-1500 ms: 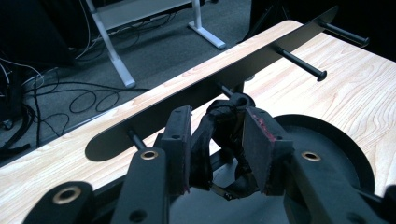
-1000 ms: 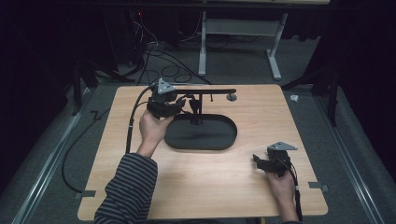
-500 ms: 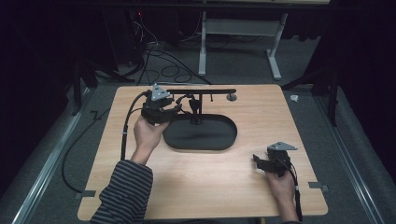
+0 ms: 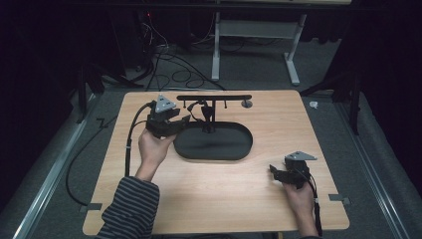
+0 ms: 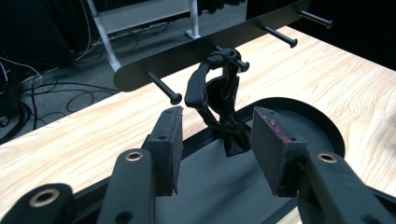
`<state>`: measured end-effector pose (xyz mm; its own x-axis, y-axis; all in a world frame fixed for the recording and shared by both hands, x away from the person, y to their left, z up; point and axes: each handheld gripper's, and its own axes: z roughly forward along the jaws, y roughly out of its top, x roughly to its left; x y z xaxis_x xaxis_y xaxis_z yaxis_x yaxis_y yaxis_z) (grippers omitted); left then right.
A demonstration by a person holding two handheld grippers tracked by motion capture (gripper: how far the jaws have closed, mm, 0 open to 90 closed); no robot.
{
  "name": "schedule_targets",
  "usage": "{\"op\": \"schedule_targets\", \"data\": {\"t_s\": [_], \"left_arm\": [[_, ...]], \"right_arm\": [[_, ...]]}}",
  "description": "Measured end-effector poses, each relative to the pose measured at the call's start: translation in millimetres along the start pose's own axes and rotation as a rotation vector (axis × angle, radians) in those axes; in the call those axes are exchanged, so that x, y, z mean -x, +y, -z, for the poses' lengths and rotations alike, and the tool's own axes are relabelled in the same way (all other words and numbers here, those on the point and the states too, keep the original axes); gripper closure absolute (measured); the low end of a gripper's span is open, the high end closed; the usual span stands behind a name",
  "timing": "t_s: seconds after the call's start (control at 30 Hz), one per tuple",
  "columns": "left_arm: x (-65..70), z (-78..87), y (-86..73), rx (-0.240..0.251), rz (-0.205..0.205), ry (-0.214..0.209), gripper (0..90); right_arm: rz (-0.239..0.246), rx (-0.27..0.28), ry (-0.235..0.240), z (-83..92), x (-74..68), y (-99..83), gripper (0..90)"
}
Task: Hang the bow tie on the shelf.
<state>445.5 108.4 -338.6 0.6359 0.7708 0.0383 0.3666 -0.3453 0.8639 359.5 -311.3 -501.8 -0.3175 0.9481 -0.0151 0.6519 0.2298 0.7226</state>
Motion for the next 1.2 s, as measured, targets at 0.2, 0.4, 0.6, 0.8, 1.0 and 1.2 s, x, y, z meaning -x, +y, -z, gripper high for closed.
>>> {"op": "schedule_targets", "data": {"t_s": [0.2,0.4,0.6,0.8,1.0,1.2], "left_arm": [[0.2,3.2,-4.3,-0.004,0.004,-0.005,53.7],[3.0,7.6,-5.6,0.005,-0.002,-0.007,53.3],[3.1,9.8,-12.2,0.003,0.015,-0.015,53.3],[2.1,13.5,-19.2,0.003,0.028,-0.020,53.2],[3.3,15.6,-27.1,-0.008,0.036,-0.034,52.9],[2.5,20.6,-33.2,-0.015,0.046,-0.043,52.2]], "right_arm": [[0.001,0.000,0.001,0.0,-0.1,0.0,32.1],[0.001,0.000,0.002,0.0,-0.2,0.0,32.0],[0.002,0.001,0.002,-0.1,-0.2,-0.1,32.0],[0.003,0.002,0.002,-0.1,-0.4,-0.2,32.0],[0.002,0.002,0.002,0.0,-0.5,-0.2,32.0],[0.003,0.002,0.002,0.0,-0.5,-0.3,32.0]]}}
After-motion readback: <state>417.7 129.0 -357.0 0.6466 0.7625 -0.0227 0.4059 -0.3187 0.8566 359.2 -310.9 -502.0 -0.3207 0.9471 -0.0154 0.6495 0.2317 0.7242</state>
